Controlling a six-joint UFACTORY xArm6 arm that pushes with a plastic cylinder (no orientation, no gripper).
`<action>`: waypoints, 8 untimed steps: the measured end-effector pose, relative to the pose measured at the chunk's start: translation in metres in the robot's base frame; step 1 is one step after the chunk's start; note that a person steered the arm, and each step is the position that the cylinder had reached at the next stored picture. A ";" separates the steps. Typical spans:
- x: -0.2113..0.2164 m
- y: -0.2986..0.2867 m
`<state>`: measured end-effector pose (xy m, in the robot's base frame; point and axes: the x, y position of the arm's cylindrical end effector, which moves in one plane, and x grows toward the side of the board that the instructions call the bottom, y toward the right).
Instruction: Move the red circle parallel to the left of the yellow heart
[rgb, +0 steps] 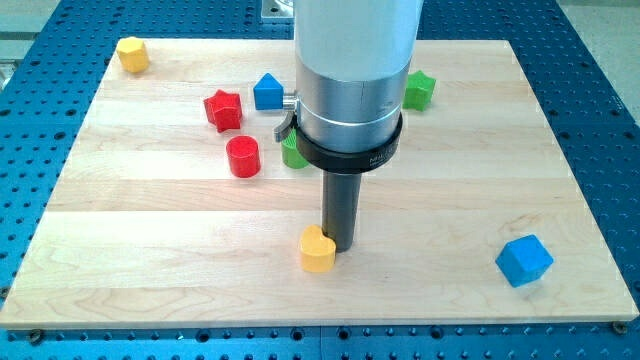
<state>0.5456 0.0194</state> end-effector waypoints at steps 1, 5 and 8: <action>0.013 -0.004; -0.036 0.029; -0.133 -0.039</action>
<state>0.4126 -0.0193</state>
